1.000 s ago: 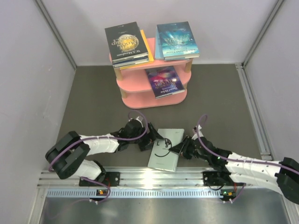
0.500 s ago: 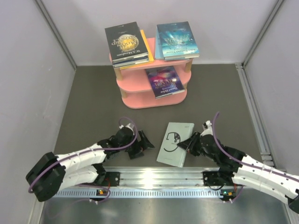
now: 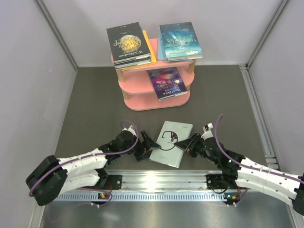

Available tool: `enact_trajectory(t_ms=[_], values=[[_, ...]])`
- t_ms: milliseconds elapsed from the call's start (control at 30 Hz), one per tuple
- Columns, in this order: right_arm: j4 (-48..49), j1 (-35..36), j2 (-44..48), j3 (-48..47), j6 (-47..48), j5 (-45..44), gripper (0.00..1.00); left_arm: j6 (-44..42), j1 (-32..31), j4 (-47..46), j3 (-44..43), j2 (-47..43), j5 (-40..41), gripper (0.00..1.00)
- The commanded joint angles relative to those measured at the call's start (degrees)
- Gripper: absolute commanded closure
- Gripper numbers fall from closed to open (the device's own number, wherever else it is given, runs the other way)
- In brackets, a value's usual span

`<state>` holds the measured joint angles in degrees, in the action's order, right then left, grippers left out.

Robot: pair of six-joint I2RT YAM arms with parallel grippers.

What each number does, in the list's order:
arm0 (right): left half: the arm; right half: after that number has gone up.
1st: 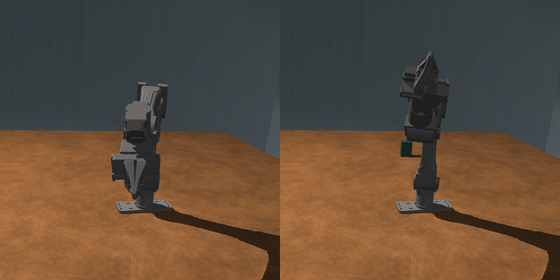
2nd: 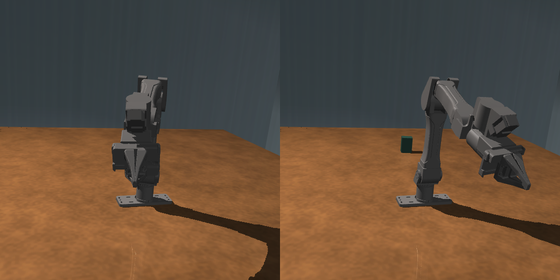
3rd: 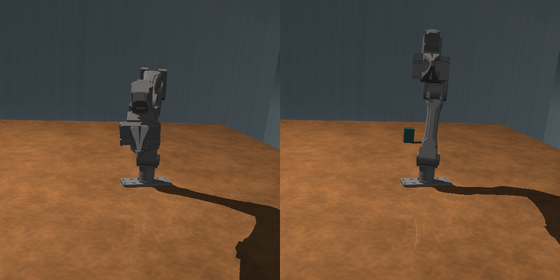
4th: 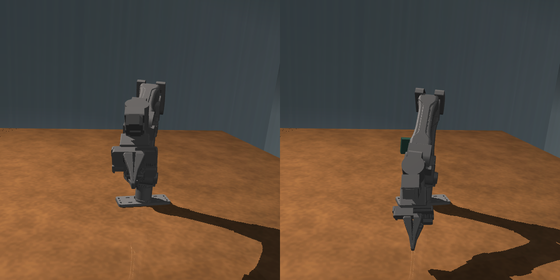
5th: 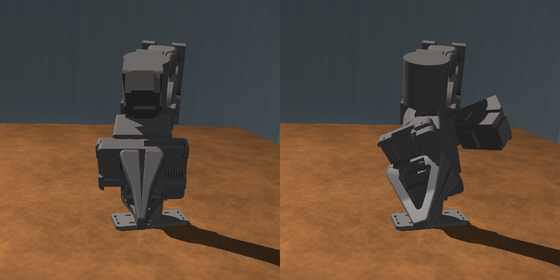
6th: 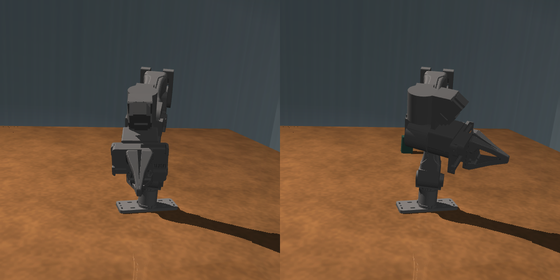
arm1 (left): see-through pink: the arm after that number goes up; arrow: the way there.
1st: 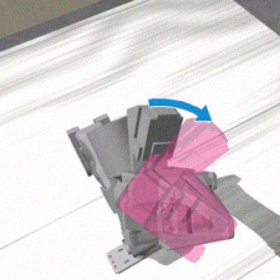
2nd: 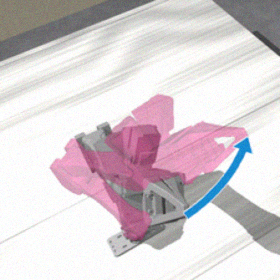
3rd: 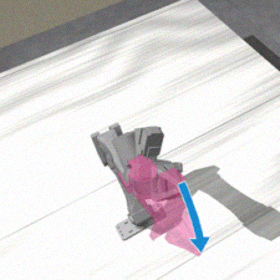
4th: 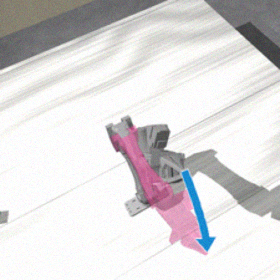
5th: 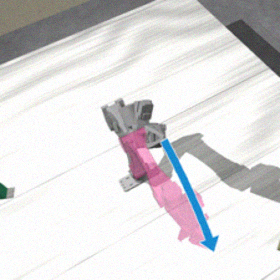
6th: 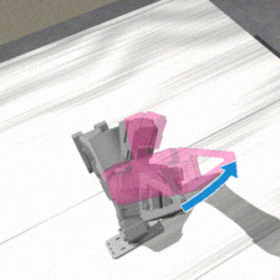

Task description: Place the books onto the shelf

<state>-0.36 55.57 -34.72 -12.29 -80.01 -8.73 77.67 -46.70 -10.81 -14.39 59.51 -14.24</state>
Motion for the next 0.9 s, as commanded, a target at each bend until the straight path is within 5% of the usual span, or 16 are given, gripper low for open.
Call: enact_trajectory(t_ms=[0,200,533,667,767,867], values=[[27.1,-0.5,-0.3,4.3,-8.7,2.6,1.0,3.0,-0.4,-8.5,1.8,-0.6,-0.7,0.02],[45.1,-0.6,-5.0,11.1,-14.1,2.8,1.0,5.2,-0.6,-9.5,3.1,-4.3,0.4,0.03],[61.2,-0.6,-10.6,11.3,-14.8,3.0,1.0,6.1,-0.8,-7.6,2.7,-7.6,1.1,0.14],[64.4,-0.6,-13.4,11.4,-15.2,3.9,1.0,6.7,-0.8,-7.5,2.7,-8.9,1.4,0.35],[66.9,-0.6,-14.5,12.1,-15.7,3.5,1.0,6.6,-0.8,-4.9,1.9,-10.5,2.0,0.7],[67.1,-0.6,-14.4,12.1,-15.6,3.2,1.0,5.7,-0.9,-2.1,0.5,-12.1,3.0,0.86]])
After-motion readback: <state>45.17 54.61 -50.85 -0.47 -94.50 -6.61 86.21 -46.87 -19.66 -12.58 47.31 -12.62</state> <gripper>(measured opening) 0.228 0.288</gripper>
